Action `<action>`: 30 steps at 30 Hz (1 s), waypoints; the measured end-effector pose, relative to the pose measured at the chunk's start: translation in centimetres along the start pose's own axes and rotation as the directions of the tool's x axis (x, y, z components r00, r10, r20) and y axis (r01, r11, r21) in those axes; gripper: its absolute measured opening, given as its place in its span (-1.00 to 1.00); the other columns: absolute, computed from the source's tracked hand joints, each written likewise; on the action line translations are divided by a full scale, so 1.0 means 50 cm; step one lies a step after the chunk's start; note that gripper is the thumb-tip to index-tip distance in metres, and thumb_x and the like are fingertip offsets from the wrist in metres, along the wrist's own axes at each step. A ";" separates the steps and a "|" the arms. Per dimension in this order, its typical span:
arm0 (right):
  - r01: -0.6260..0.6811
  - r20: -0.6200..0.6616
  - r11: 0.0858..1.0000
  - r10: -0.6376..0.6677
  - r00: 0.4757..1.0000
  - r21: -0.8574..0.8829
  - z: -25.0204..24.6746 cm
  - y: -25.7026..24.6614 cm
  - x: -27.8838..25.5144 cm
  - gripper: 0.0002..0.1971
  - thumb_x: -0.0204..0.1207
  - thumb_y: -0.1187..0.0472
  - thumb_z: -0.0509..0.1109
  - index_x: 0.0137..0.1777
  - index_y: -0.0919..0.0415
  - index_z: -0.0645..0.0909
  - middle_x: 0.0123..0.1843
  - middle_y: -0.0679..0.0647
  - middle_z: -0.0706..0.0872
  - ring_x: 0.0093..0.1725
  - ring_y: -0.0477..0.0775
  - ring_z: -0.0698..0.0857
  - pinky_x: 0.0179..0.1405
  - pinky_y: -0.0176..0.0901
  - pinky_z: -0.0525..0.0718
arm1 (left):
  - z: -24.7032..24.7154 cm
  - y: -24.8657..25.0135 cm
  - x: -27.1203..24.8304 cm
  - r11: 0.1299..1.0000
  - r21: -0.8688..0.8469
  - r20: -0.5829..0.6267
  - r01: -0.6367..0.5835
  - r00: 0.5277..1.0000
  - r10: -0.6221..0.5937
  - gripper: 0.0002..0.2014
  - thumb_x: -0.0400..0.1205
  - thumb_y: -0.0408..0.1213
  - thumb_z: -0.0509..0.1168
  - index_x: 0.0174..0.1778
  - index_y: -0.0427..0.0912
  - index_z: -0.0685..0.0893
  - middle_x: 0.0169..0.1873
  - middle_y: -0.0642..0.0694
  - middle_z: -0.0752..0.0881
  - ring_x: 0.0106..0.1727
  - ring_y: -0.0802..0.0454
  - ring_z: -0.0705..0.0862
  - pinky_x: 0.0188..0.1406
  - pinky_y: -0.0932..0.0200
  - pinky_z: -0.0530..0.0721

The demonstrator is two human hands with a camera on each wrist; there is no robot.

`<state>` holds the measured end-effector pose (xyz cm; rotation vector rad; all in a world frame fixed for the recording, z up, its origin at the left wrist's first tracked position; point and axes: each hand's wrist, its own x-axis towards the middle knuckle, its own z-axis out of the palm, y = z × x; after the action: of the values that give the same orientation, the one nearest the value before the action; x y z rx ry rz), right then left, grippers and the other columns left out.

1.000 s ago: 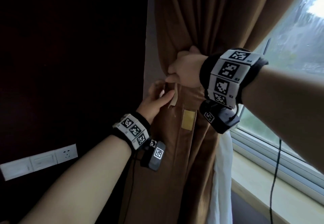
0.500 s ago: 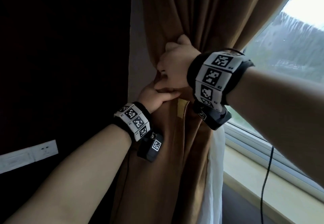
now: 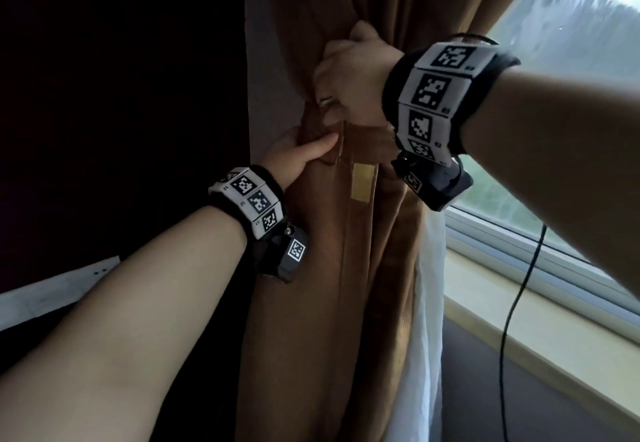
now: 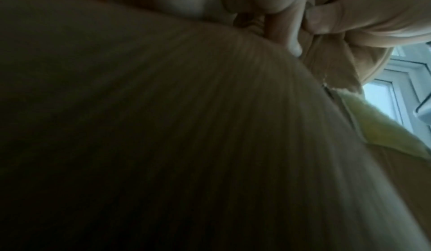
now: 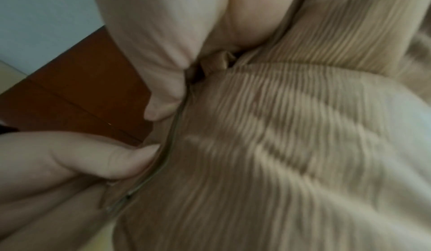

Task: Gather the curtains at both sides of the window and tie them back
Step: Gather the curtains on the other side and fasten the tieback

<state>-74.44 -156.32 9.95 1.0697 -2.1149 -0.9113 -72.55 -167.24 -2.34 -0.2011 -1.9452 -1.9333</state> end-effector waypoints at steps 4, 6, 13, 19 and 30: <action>-0.011 -0.154 0.992 0.030 0.988 0.123 0.014 0.001 -0.019 -0.65 0.63 -0.03 0.13 0.23 0.10 0.61 0.31 -0.01 0.60 0.40 0.12 0.41 0.44 0.16 0.21 | 0.002 -0.007 -0.002 0.996 -0.066 0.013 0.054 0.998 -0.053 -0.83 0.39 -0.08 0.45 -0.19 -0.05 0.81 -0.23 -0.02 0.83 -0.14 -0.01 0.78 0.14 0.00 0.67; -0.002 -0.272 0.991 0.040 0.962 0.136 0.019 0.002 -0.030 -0.65 0.59 -0.05 0.17 0.22 0.09 0.60 0.31 -0.01 0.58 0.38 0.12 0.41 0.39 0.16 0.21 | 0.001 -0.008 -0.003 0.996 -0.063 -0.010 0.071 0.997 -0.072 -0.67 0.38 -0.03 0.46 -0.01 -0.12 0.75 -0.13 -0.07 0.83 -0.11 0.00 0.79 0.09 0.05 0.69; -0.035 -0.283 0.975 0.098 0.954 0.218 0.011 -0.018 -0.053 -0.62 0.56 0.02 0.23 0.37 0.01 0.50 0.45 0.03 0.45 0.54 0.12 0.27 0.49 0.13 0.11 | -0.015 0.014 -0.022 0.968 0.216 -0.070 0.131 0.990 -0.118 -0.57 0.49 0.23 0.28 0.00 -0.06 0.69 -0.02 -0.07 0.75 -0.01 0.02 0.73 0.24 0.11 0.61; -0.078 -0.246 0.957 0.150 0.957 0.279 0.013 -0.034 -0.077 -0.55 0.56 0.03 0.19 0.47 -0.02 0.42 0.50 -0.04 0.44 0.62 0.02 0.19 0.54 0.05 0.04 | -0.040 0.025 -0.039 0.851 0.517 -0.068 0.095 0.995 -0.070 -0.56 0.72 0.01 0.01 0.28 -0.17 0.63 0.19 -0.17 0.69 0.28 -0.07 0.61 0.11 0.26 0.45; -0.304 0.035 0.891 0.311 0.950 0.337 0.006 -0.079 -0.224 -0.45 0.51 -0.03 0.28 0.53 -0.07 0.35 0.68 -0.03 0.06 0.68 0.07 -0.11 0.60 0.09 -0.07 | 0.017 0.075 -0.101 0.738 0.675 -0.140 0.005 0.983 0.121 -0.56 0.61 -0.25 0.24 0.41 -0.26 0.45 0.40 -0.27 0.47 0.40 -0.16 0.48 0.33 0.17 0.38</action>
<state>-67.34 -148.54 4.48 0.8564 -2.3925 -0.3900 -66.70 -165.39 -0.71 0.1125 -2.3317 -1.0414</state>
